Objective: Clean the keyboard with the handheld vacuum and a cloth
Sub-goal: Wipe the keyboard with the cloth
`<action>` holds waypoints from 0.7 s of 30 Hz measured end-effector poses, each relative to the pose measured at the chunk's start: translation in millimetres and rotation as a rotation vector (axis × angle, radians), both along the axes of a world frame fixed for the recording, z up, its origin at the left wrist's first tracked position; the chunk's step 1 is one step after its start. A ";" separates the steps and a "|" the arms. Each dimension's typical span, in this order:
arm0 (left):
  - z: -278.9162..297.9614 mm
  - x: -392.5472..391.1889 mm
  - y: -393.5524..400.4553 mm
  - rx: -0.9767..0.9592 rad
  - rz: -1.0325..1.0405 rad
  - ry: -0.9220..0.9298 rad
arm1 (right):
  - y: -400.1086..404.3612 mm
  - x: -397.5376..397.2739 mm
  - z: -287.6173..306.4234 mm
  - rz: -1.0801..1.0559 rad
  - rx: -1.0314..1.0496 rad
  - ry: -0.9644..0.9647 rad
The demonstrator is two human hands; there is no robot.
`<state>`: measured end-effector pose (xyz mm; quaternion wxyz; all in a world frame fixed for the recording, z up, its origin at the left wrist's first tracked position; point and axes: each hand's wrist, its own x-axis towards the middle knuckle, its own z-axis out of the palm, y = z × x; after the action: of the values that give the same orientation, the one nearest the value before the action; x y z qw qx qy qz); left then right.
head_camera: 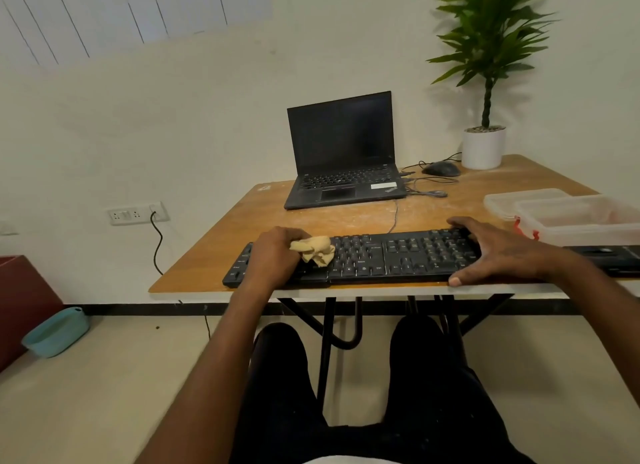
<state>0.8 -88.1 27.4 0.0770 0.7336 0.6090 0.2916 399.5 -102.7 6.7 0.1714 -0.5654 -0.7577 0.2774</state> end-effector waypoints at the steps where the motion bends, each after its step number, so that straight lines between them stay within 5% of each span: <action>1: 0.2 -7.0 -6.6 -0.024 -0.014 -0.007 | 0.1 0.2 0.3 -0.002 0.000 -0.002; 21: 6.5 -22.8 29.3 0.044 0.102 0.024 | -1.6 -3.4 -1.2 -0.025 0.007 -0.013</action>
<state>-22.0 -58.8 34.0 0.0385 0.7065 0.6400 0.2997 396.1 -104.3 5.5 0.1720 -0.5758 -0.7527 0.2690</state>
